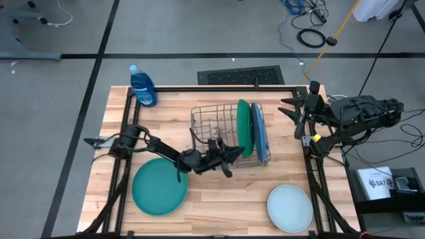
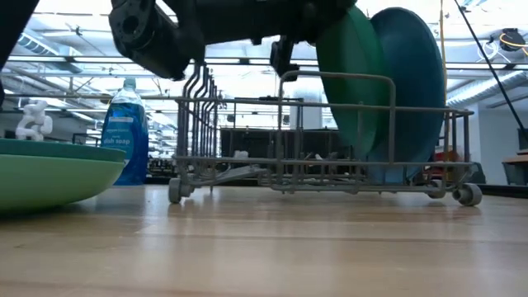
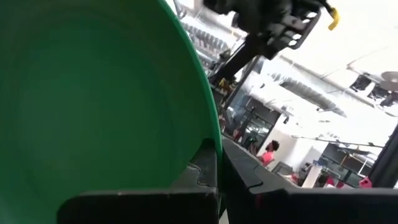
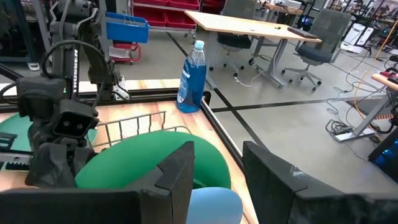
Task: Sort dishes
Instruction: Put the dark green plate into the dish rack
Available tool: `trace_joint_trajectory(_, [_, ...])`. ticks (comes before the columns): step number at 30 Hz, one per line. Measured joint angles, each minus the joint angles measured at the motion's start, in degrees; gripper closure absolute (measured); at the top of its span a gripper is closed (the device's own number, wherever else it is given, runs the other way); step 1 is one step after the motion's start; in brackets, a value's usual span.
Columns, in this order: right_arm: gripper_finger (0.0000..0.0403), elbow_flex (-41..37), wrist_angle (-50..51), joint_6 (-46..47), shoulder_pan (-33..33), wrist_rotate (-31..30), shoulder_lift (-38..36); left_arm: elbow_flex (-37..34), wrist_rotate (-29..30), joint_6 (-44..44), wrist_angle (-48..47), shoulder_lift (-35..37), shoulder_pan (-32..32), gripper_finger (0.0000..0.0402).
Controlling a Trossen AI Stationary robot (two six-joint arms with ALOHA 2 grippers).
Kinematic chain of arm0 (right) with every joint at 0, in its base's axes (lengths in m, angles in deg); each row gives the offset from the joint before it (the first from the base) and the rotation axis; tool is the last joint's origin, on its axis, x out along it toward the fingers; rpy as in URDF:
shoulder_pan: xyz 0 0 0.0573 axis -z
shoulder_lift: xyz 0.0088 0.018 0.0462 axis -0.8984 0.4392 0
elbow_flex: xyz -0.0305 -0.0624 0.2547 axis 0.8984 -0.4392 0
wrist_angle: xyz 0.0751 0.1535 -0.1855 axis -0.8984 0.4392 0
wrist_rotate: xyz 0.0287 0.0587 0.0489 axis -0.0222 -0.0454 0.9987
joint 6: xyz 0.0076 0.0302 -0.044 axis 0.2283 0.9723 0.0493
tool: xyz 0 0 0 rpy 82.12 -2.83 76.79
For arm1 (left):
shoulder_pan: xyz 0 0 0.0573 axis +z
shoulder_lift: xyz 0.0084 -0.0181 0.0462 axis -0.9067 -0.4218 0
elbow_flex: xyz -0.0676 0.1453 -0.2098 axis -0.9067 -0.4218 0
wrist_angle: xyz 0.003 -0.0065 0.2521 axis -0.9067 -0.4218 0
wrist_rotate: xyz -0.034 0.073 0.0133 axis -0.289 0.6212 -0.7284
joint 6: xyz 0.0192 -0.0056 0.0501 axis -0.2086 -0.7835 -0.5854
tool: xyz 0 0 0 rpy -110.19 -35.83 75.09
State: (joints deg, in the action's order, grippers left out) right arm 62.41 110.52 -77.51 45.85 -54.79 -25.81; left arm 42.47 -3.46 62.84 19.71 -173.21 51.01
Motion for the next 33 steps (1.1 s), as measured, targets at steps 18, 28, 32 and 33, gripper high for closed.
trace_joint_trajectory(18, [0.0273,0.00,0.13,-1.19,-0.01,6.70,0.25,7.03,-5.28,-12.01,-8.62,-0.21,-0.02,0.0401])
trace_joint_trajectory(28, [0.0273,0.00,3.84,0.21,-0.01,28.48,5.43,7.03,-2.16,-14.52,-8.39,-0.19,0.15,0.0401])
trace_joint_trajectory(32, [0.0273,0.00,9.13,5.12,-0.94,33.15,10.61,7.03,-0.64,-17.15,-8.19,-0.20,0.15,0.0401])
trace_joint_trajectory(33, [0.0273,0.00,10.64,6.38,-1.57,33.17,12.08,7.03,-0.35,-17.79,-8.21,-0.20,0.15,0.0401])
